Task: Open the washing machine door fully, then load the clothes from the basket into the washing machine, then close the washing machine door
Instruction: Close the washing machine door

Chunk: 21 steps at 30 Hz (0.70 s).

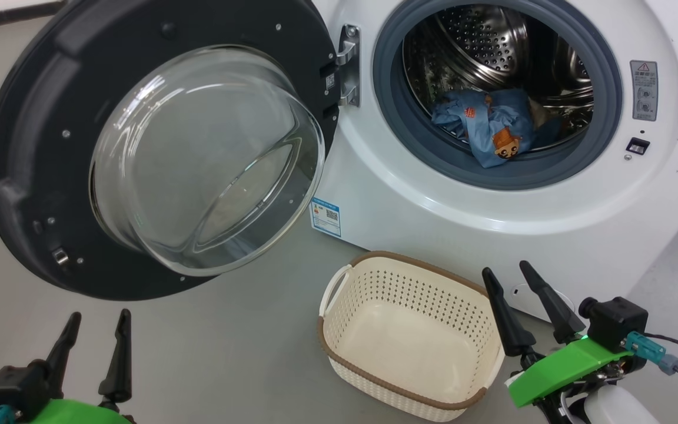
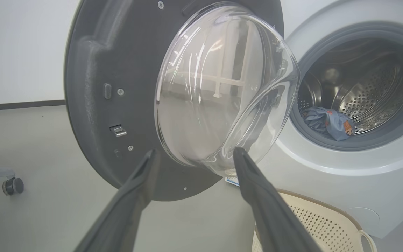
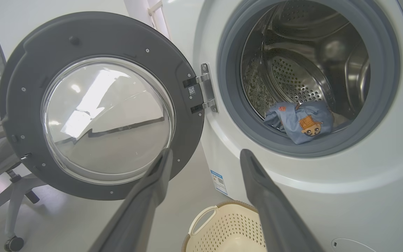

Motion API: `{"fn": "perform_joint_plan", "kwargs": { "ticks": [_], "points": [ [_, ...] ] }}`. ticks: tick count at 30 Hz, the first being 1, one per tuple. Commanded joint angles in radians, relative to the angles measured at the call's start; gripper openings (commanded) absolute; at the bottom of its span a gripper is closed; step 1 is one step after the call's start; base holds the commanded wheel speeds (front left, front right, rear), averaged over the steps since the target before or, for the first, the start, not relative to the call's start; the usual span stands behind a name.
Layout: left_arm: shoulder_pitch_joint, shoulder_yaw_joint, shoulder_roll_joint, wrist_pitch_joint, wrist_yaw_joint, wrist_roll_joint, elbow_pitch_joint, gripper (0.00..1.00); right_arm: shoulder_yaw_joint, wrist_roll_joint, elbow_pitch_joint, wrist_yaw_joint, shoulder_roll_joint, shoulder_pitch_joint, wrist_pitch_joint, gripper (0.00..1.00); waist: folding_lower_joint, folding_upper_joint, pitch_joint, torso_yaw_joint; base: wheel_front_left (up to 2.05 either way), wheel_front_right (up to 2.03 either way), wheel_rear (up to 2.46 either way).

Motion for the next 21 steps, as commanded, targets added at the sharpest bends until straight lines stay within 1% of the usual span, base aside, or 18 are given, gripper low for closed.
{"fn": "perform_joint_plan", "kwargs": {
  "ticks": [1,21],
  "points": [
    [-0.019,0.045,0.035,-0.007,0.009,-0.002,-0.034,1.0,0.022,0.012,-0.017,0.008,-0.017,-0.054,-0.008,1.0,0.0,0.0,0.001,0.001,0.0,0.0,0.0],
    [-0.016,0.055,0.04,-0.012,0.011,-0.006,-0.041,1.0,0.032,0.017,-0.007,0.008,-0.024,-0.055,-0.008,1.0,0.0,0.0,0.0,-0.003,0.0,0.0,0.0]
  ]
}}
